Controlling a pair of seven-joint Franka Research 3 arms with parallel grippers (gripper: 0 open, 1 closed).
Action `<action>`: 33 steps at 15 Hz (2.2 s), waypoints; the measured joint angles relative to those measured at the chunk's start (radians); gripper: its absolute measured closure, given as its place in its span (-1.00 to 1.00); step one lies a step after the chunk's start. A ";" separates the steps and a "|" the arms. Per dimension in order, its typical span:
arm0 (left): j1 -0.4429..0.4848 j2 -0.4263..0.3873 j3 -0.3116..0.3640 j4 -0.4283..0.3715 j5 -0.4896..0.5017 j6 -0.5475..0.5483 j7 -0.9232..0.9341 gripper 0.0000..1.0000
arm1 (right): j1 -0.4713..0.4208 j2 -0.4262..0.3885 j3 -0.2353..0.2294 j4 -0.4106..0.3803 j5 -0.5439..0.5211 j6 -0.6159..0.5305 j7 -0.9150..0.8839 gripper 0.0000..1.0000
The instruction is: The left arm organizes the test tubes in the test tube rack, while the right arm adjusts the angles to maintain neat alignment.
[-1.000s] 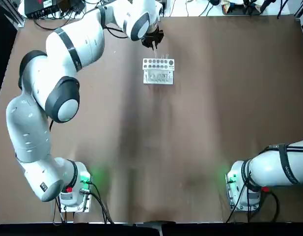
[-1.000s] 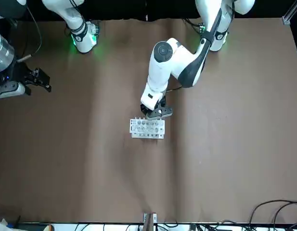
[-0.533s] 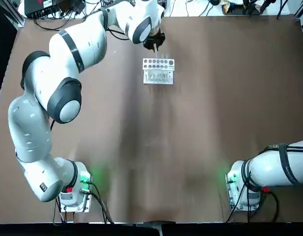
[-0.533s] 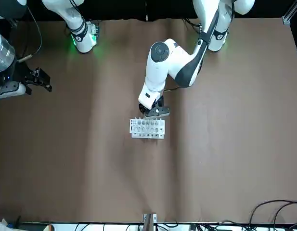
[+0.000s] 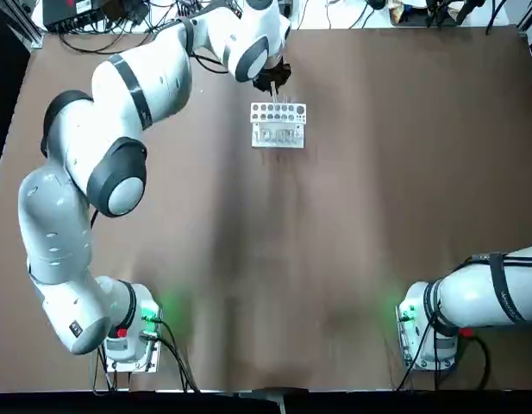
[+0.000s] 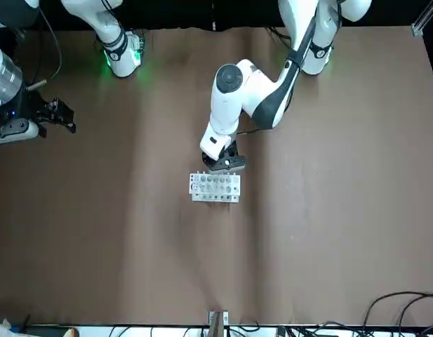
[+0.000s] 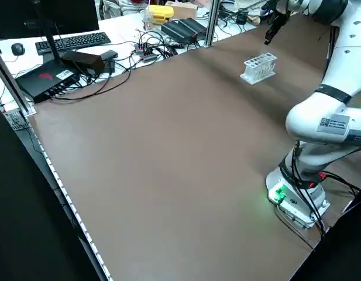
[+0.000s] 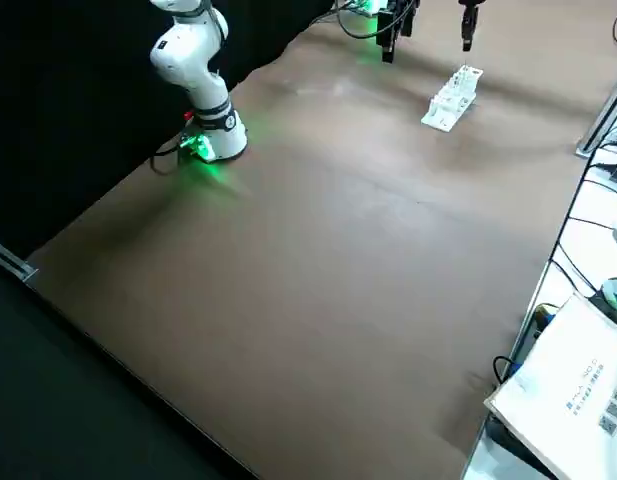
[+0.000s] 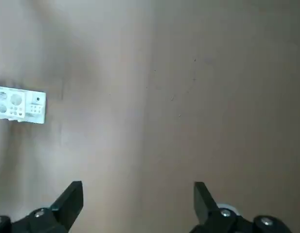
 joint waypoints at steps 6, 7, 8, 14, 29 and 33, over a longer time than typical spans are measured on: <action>-0.004 0.026 0.000 0.000 0.003 0.003 0.000 0.64 | 0.001 0.000 0.001 0.000 0.000 -0.001 0.000 -1.00; -0.006 0.029 0.000 0.000 0.004 0.005 0.000 0.64 | 0.001 0.000 0.001 0.000 0.000 -0.001 0.000 -1.00; -0.008 0.032 0.000 -0.001 0.005 0.006 0.000 0.64 | 0.001 0.000 0.001 0.000 0.000 -0.001 0.000 -1.00; -0.012 0.055 0.000 -0.001 0.014 0.029 0.000 0.64 | 0.002 0.000 0.002 0.000 0.000 -0.002 0.000 -1.00; -0.019 0.101 0.000 -0.001 0.035 0.077 0.000 0.58 | 0.003 0.000 0.004 -0.001 0.000 -0.003 0.000 -1.00; -0.020 0.102 0.000 0.000 0.035 0.079 0.000 0.10 | 0.012 0.001 0.005 -0.001 0.000 -0.003 0.000 -1.00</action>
